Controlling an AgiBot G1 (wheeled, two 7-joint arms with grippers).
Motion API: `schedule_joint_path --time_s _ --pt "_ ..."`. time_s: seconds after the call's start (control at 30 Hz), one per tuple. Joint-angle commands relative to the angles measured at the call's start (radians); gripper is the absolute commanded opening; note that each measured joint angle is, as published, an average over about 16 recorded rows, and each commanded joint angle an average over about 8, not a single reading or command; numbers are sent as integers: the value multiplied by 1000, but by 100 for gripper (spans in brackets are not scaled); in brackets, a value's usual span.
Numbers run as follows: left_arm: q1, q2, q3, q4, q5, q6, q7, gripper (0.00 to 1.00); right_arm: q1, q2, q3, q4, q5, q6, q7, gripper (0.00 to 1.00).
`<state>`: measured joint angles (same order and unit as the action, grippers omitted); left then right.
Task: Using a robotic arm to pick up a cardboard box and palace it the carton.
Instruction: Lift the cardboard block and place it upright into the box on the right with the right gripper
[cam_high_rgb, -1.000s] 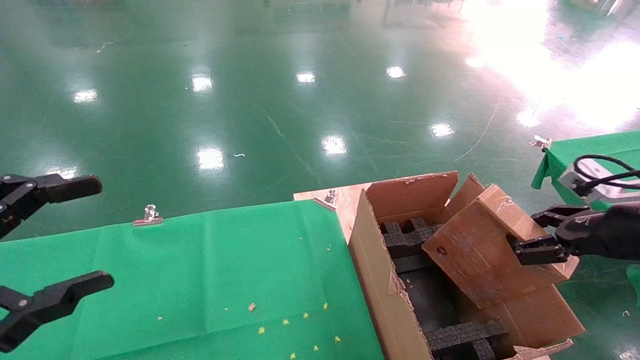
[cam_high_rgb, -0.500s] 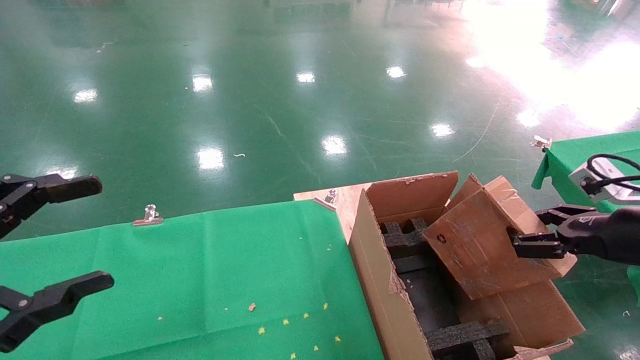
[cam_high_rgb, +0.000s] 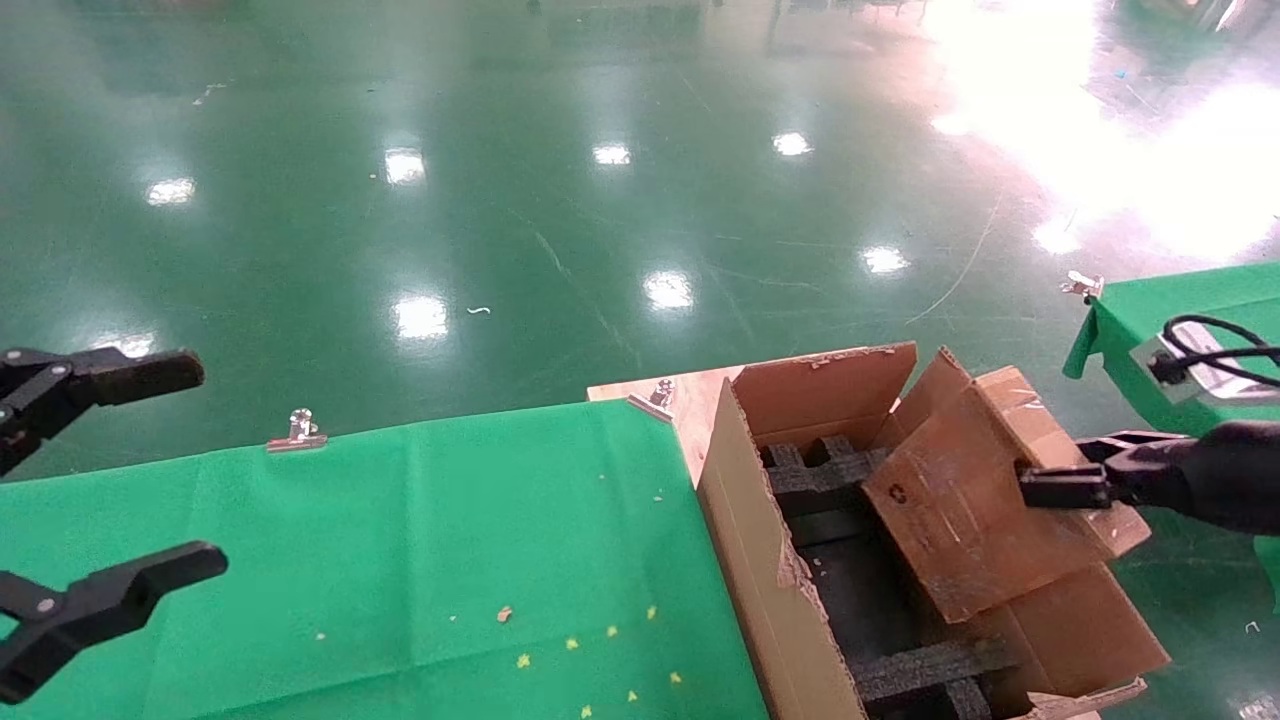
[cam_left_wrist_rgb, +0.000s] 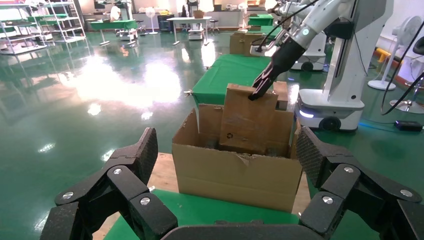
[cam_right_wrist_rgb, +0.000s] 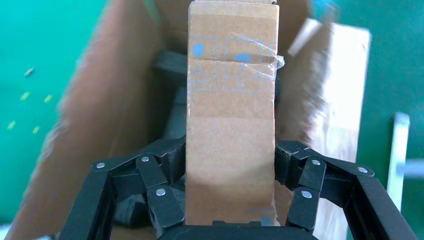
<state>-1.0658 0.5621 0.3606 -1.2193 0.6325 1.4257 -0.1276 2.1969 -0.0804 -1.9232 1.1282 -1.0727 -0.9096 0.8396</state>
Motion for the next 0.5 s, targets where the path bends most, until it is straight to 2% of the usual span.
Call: schedule_joint_path --time_s 0.03,0.2,0.5 --pt "0 0 0 0 0 0 0 100 -13 -16 -14 -8 -13 30 75 0" --pt "0 0 0 0 0 0 0 100 -16 -32 -29 14 -89 78 177 0" --pt "0 0 0 0 0 0 0 100 -24 -42 -49 66 -182 138 285 0"
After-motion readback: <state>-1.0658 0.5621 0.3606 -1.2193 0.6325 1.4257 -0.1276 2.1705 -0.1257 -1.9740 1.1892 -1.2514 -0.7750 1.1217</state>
